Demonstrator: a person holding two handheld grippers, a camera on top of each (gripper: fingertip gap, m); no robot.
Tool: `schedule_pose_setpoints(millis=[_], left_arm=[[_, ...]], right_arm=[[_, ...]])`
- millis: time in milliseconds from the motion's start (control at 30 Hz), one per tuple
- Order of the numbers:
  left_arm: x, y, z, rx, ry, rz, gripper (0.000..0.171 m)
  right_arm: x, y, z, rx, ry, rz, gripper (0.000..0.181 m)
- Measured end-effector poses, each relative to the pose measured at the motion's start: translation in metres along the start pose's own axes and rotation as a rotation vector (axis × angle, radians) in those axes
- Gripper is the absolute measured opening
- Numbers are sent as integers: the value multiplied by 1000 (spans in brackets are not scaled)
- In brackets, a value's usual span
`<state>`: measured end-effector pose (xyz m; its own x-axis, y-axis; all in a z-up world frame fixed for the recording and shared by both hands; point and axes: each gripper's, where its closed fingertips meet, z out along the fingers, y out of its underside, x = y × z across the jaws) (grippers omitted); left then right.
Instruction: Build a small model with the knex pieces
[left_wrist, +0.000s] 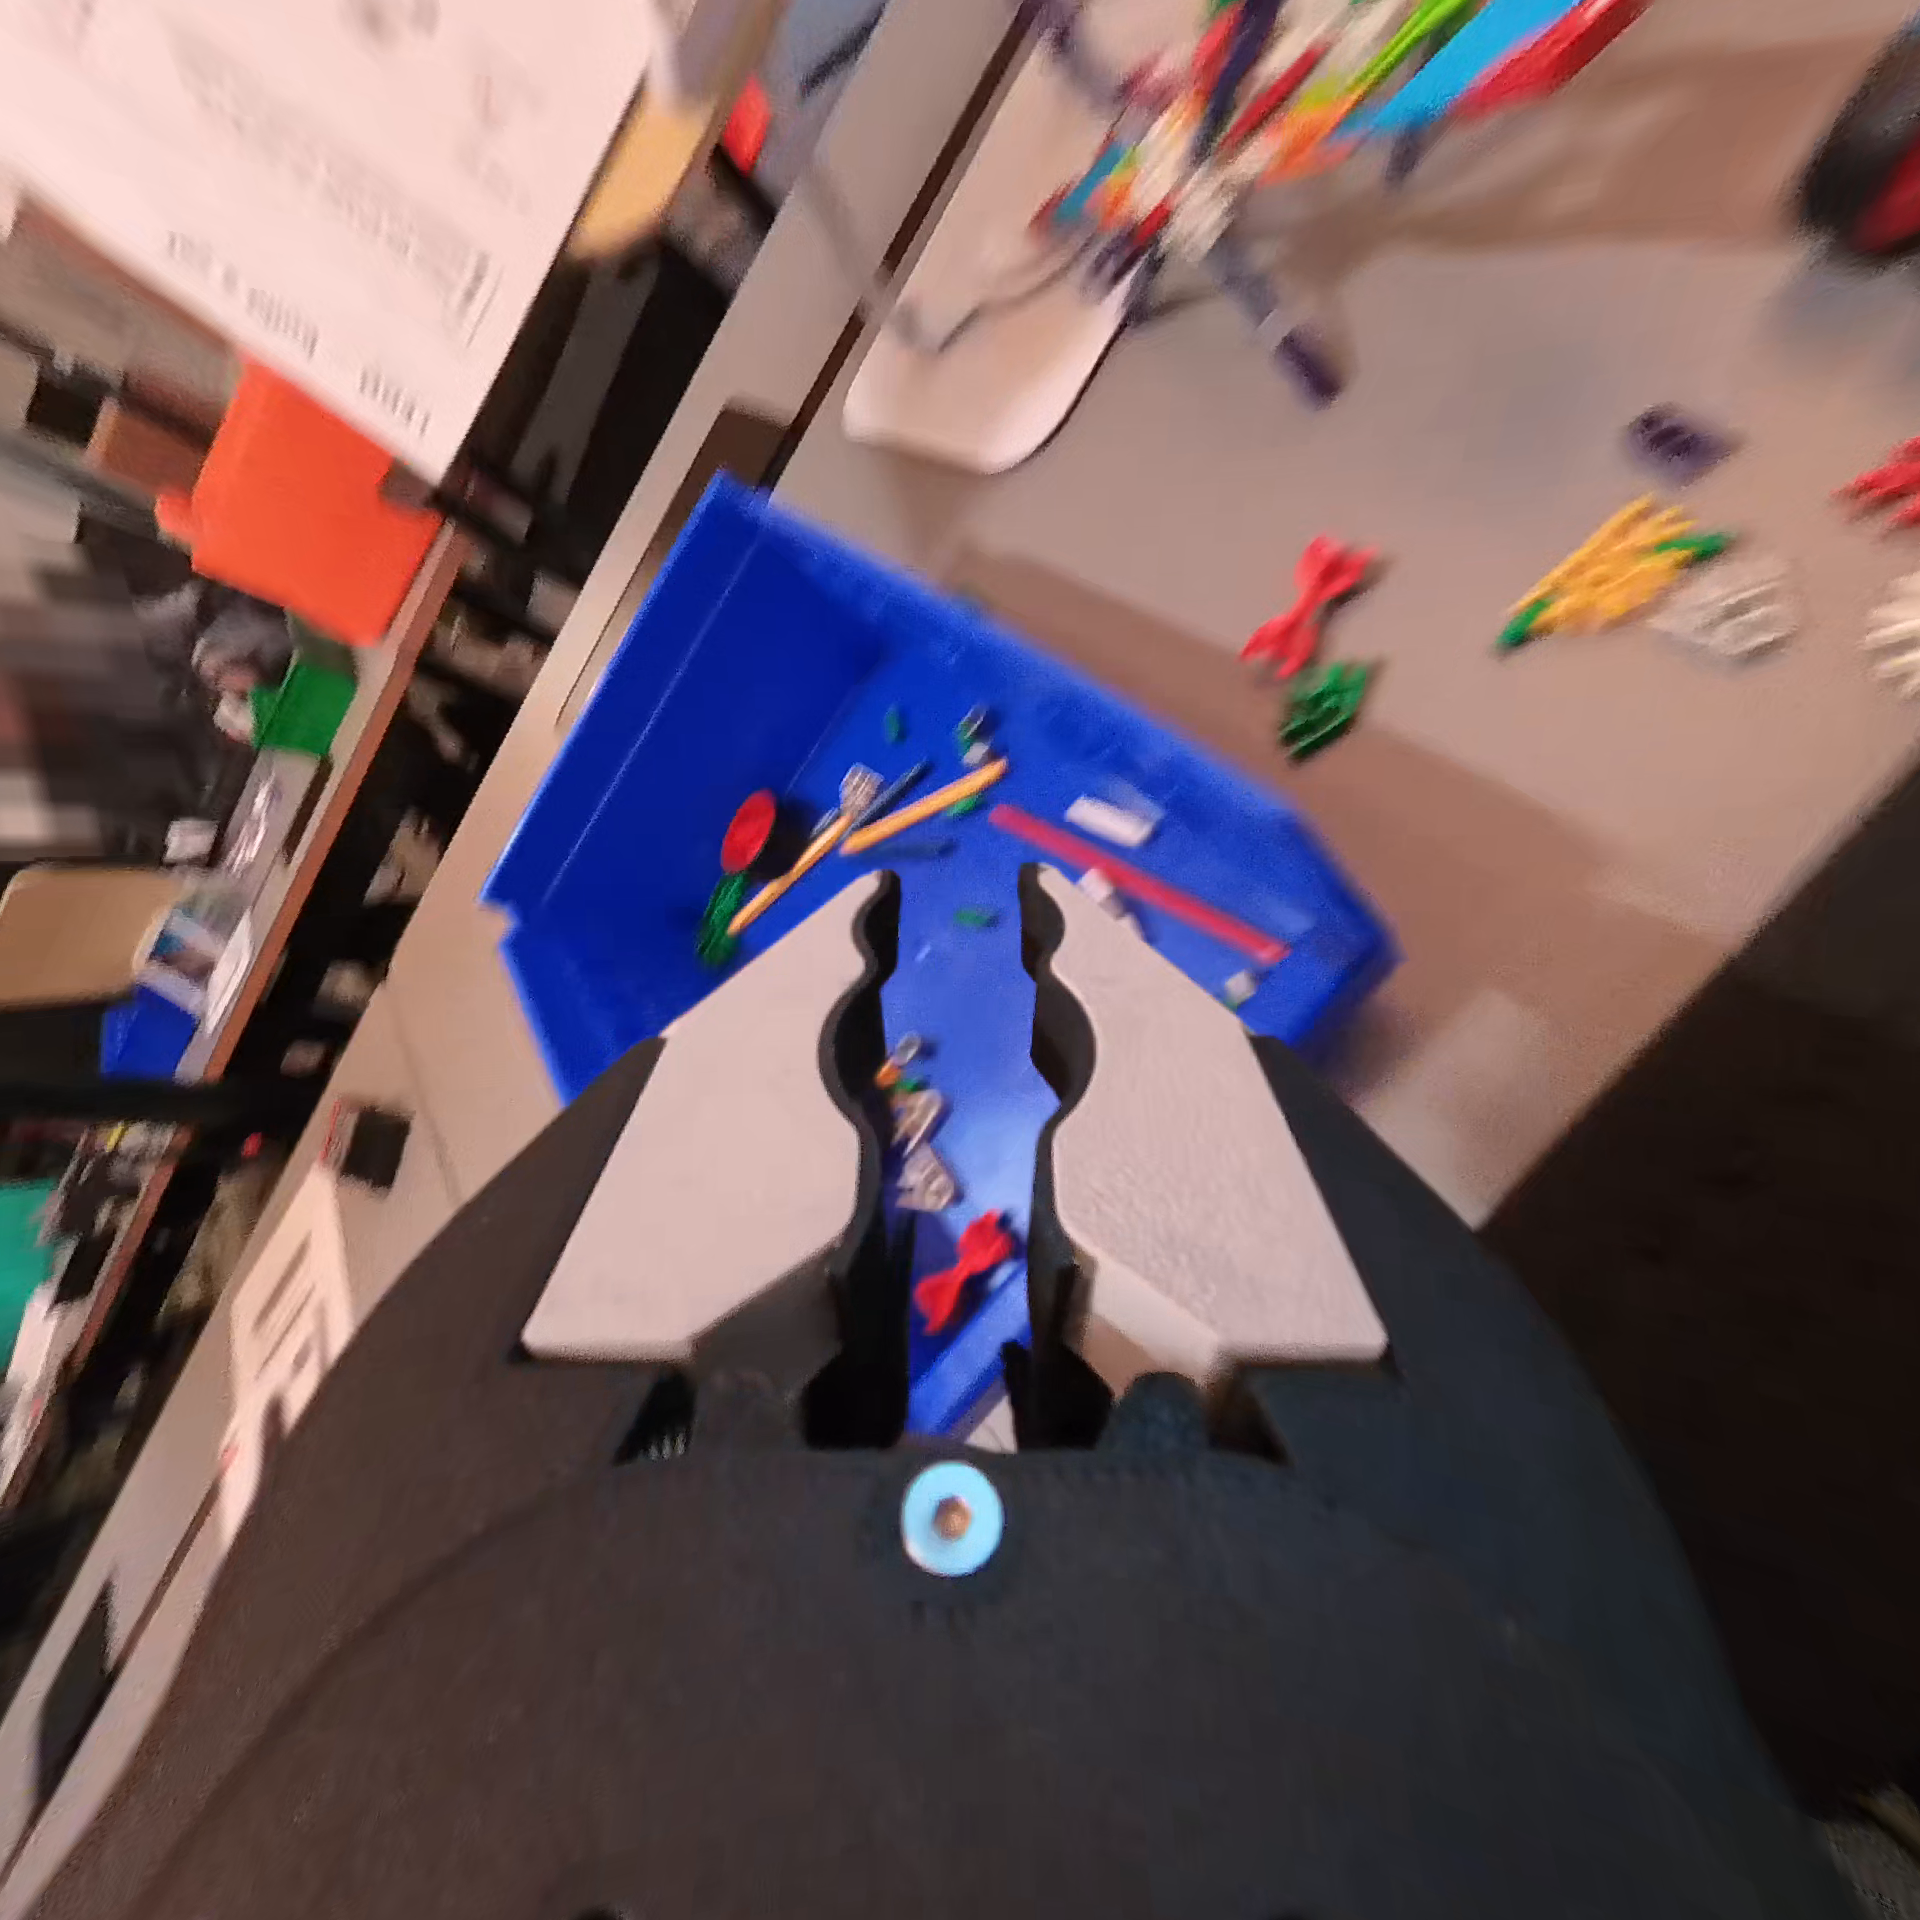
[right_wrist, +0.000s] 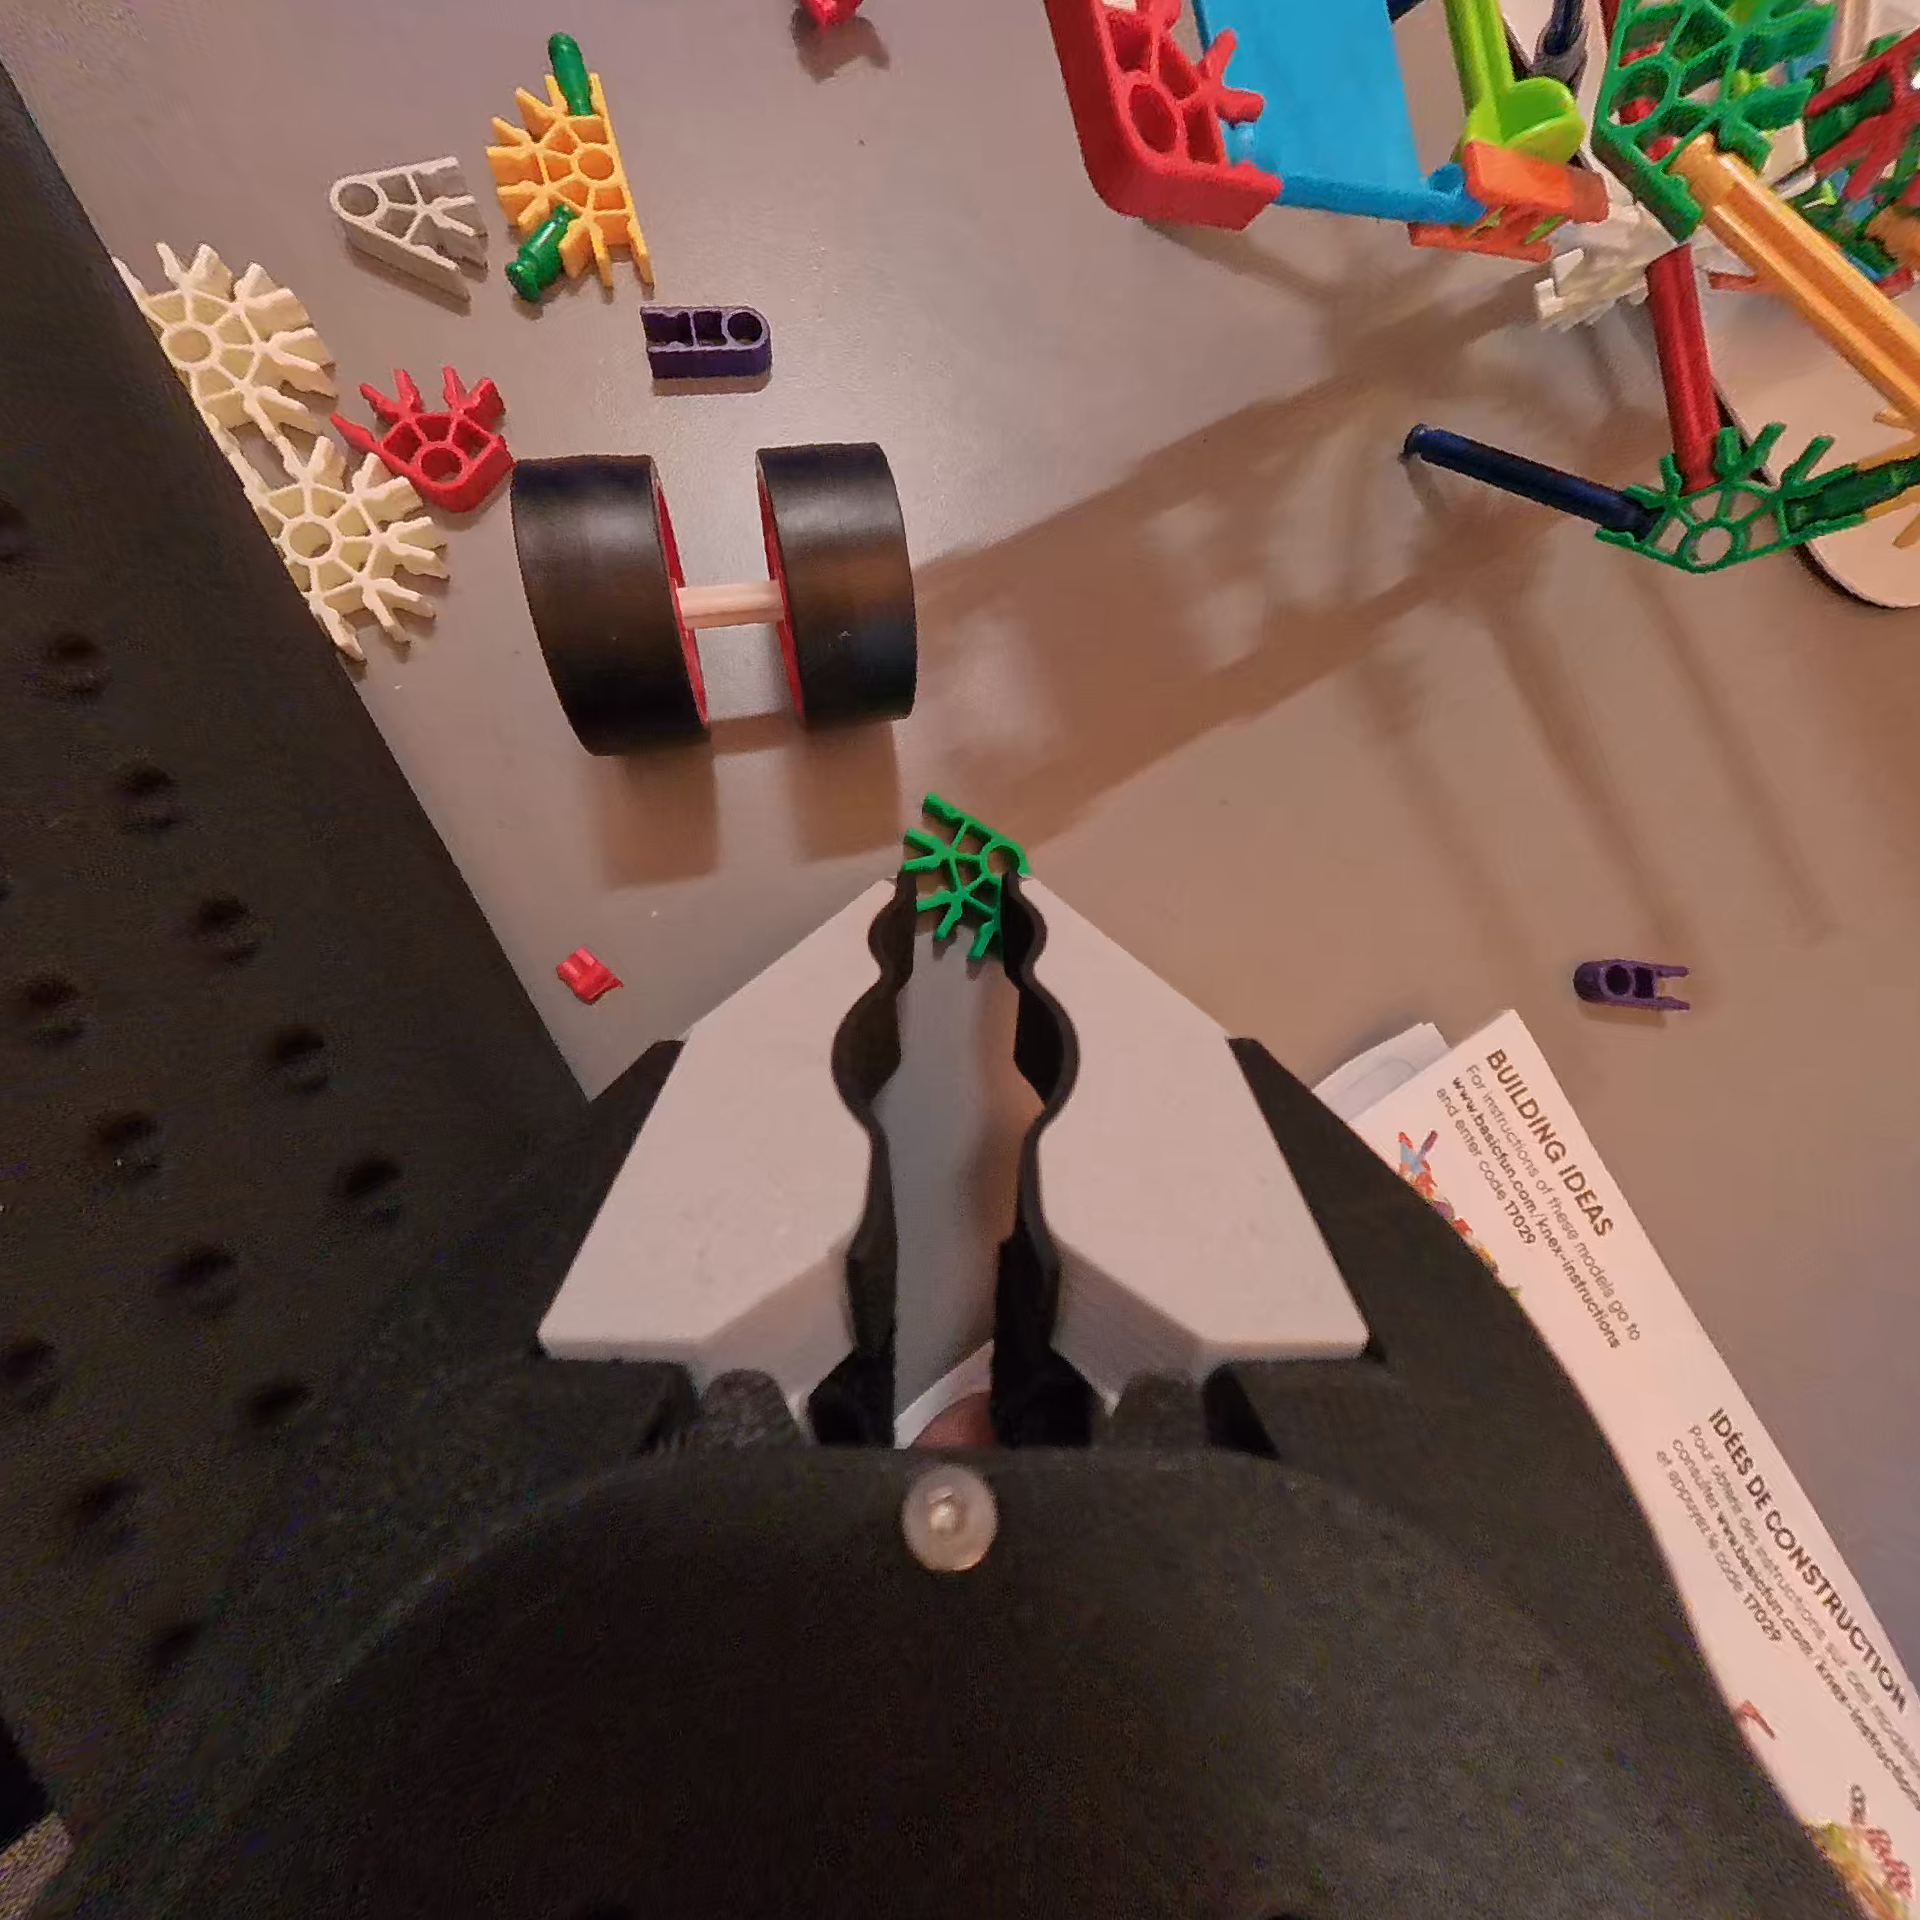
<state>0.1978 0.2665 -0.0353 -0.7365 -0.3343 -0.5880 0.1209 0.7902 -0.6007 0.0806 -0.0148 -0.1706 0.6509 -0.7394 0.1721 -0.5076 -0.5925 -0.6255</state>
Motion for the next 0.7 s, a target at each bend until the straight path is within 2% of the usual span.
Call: schedule_pose_setpoints(millis=[100, 167, 333, 500, 700], left_arm=[[-31, 46, 18, -217, -72, -44, 24], [-38, 60, 31, -286, -58, -34, 26], [-30, 59, 73, -310, 105, -23, 42], [-25, 52, 109, -318, 235, 11, 47], [-37, 52, 159, -358, 268, 27, 38]], right_arm=[[1, 0, 0, 4, 0, 10, 13], [1, 0, 1, 6, -1, 11, 13], [0, -1, 1, 15, -3, 14, 14], [-1, -1, 1, 23, -9, 7, 14], [-2, -2, 1, 27, -15, 5, 14]])
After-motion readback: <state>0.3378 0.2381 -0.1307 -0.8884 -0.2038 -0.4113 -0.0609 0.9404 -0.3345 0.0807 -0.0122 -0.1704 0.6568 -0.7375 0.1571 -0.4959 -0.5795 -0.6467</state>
